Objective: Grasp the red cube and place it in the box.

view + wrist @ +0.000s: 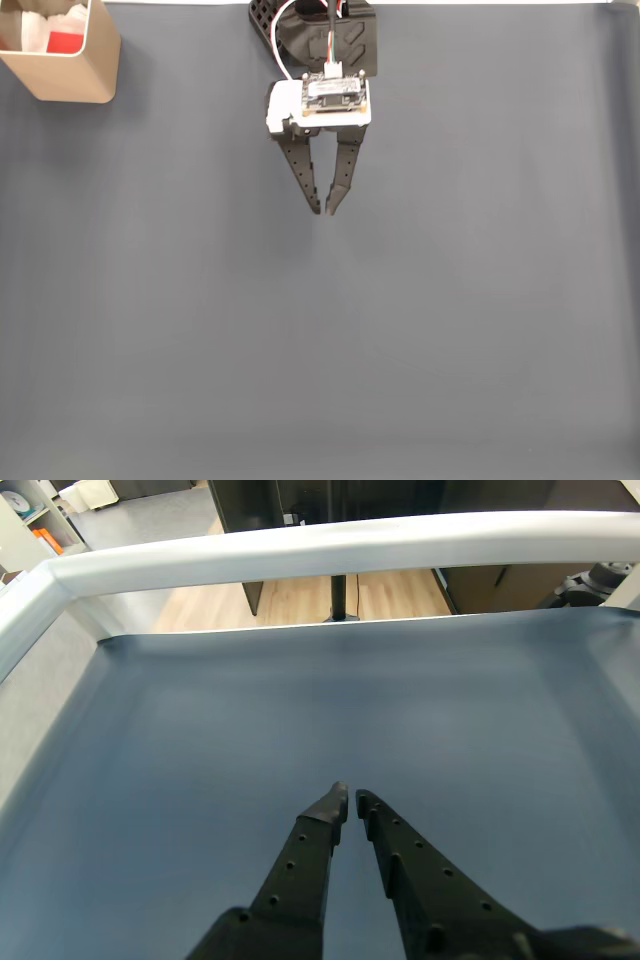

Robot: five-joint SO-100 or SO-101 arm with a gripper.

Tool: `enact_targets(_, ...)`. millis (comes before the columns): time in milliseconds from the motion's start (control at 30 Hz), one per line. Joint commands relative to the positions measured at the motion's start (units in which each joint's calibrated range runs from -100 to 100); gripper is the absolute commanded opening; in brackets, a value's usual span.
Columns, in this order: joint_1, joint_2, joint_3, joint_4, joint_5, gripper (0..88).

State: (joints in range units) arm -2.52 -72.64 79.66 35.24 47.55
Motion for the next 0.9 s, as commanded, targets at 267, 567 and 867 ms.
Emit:
enact_targets(267,-0.39,-20.42,16.42,4.35,-0.20,0.0)
enact_targets(567,-0.18,-25.19,20.07,9.43,-0.68,0.0)
enact_targets(867,0.25,-27.27,20.16,20.50,-0.78,0.0)
